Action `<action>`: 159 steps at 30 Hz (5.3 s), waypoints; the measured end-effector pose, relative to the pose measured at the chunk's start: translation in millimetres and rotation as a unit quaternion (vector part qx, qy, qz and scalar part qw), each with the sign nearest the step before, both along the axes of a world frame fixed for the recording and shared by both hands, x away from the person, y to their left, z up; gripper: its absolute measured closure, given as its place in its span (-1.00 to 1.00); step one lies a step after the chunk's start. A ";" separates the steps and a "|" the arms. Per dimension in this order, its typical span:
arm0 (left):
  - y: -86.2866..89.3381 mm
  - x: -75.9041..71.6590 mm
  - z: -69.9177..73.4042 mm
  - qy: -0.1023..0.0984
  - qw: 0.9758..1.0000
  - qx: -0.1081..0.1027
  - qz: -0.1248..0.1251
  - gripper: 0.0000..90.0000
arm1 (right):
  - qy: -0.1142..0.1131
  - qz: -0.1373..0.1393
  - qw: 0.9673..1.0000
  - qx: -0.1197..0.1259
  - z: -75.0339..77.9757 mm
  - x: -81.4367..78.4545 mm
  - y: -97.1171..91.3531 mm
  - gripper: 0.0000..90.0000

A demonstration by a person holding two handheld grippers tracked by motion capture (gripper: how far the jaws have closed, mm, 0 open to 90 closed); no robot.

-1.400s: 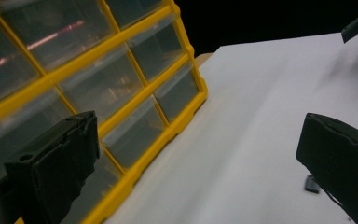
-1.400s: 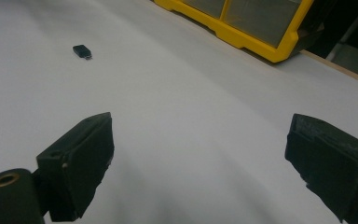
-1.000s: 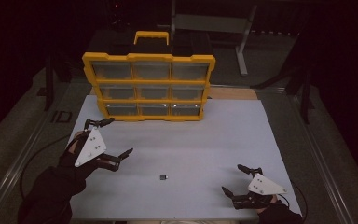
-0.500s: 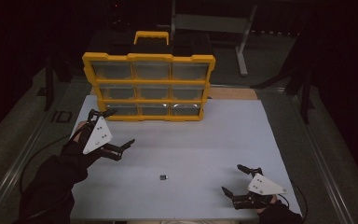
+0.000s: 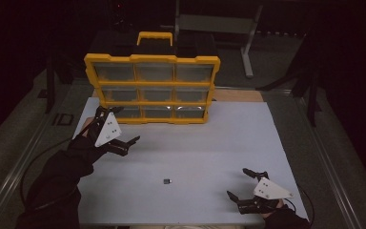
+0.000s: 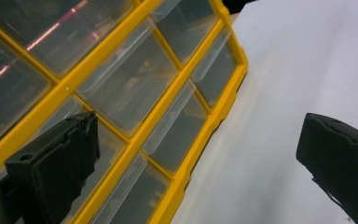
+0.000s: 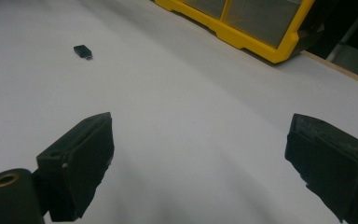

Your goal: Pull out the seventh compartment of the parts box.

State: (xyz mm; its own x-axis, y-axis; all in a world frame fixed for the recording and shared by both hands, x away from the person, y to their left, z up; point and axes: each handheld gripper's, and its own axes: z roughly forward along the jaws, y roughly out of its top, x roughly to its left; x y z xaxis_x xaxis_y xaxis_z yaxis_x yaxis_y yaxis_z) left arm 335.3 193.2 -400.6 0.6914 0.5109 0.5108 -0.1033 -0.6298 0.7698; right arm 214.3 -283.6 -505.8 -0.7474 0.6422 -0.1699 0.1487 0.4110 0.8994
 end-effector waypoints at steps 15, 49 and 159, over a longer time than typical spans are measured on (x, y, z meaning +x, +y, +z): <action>1.5 24.2 -14.0 0.002 1.000 0.011 0.021 -0.99 | 0.001 0.000 1.000 0.002 -0.4 0.3 -0.2 -0.83; -17.1 58.3 -56.9 -0.072 0.980 0.180 0.036 -0.48 | 0.005 0.002 1.000 0.008 -1.2 0.8 -0.7 -0.83; -49.1 70.1 -103.6 -0.248 0.866 0.406 0.154 0.75 | 0.012 0.002 1.000 0.014 -0.9 1.3 -0.7 -0.83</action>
